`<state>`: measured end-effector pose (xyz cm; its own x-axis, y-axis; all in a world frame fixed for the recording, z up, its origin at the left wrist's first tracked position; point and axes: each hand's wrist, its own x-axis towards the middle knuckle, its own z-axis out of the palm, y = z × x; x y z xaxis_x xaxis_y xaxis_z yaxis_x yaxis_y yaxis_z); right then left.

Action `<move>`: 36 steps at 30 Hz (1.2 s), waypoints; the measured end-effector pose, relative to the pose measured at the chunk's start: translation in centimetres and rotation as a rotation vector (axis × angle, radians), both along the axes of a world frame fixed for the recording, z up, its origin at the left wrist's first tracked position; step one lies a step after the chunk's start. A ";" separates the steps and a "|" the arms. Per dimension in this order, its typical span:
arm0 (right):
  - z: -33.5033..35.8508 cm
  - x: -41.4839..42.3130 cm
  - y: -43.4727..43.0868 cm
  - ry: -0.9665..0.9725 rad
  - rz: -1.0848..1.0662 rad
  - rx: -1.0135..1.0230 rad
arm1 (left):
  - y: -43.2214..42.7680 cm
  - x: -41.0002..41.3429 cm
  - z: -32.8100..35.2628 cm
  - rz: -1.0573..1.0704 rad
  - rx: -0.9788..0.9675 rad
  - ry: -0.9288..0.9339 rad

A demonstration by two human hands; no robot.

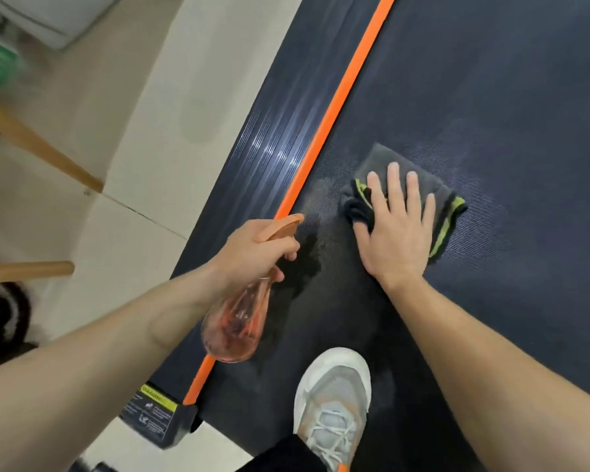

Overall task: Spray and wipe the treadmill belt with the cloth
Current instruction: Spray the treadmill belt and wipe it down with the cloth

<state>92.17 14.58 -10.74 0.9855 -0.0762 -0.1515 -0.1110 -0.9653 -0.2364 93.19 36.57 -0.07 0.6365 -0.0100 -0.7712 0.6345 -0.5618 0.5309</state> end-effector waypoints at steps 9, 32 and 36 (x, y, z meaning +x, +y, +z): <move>0.0 -5.5 0.8 0.044 -0.176 0.053 | 0.8 -2.6 -0.3 -0.009 0.070 0.070; -0.3 6.2 -1.5 0.057 0.513 -0.010 | 4.8 -1.0 1.3 0.059 -0.183 -0.104; 0.1 3.6 1.2 0.012 0.318 -0.007 | 3.7 -1.1 1.2 0.044 -0.199 -0.082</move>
